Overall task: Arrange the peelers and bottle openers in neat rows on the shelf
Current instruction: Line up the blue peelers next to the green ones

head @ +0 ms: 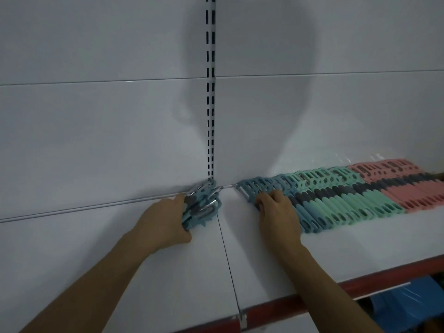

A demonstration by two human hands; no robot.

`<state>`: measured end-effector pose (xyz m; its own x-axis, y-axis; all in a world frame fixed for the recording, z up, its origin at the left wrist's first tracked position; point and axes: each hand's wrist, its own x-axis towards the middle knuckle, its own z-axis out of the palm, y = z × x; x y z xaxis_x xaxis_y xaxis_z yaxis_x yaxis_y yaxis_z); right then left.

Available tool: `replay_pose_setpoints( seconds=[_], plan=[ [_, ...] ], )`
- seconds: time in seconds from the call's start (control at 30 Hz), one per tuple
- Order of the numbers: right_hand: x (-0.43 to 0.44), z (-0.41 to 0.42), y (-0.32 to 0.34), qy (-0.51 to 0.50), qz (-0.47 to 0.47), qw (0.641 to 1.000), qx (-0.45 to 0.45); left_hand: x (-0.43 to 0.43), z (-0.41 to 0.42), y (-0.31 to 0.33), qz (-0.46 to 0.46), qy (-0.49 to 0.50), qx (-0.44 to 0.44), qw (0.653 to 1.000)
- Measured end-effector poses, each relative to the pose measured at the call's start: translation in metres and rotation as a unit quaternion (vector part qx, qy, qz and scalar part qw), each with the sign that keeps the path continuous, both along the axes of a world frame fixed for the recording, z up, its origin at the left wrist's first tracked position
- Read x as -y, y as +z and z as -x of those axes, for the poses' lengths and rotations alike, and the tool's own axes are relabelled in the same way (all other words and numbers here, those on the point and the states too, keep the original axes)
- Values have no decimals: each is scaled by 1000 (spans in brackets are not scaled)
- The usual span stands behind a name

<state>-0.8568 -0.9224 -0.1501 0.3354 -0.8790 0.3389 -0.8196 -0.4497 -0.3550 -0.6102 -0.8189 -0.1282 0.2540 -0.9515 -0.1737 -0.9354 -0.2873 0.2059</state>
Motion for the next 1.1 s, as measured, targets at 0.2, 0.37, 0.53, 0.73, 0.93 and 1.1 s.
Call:
replay_pose_setpoints(
  seconds=[0.2, 0.37, 0.53, 0.73, 0.93, 1.1],
  plan=[
    [-1, 1, 2, 13, -28, 999, -21, 17, 22, 0, 55, -38, -90, 994],
    [3, 0, -1, 22, -26, 999, -22, 31, 43, 7, 315, -14, -372, 873],
    [-1, -1, 1, 22, -15, 999, -20, 45, 66, -11, 398, 81, -511, 758],
    [-17, -7, 23, 162, -98, 941, 281, 46, 74, -16, 356, 116, -546, 750],
    [-20, -15, 36, 226, -202, 892, 334, 35, 87, 5, 329, 64, -596, 730],
    [-21, -23, 40, 167, -262, 814, 490, 30, 80, 17, 280, -15, -576, 768]
  ],
)
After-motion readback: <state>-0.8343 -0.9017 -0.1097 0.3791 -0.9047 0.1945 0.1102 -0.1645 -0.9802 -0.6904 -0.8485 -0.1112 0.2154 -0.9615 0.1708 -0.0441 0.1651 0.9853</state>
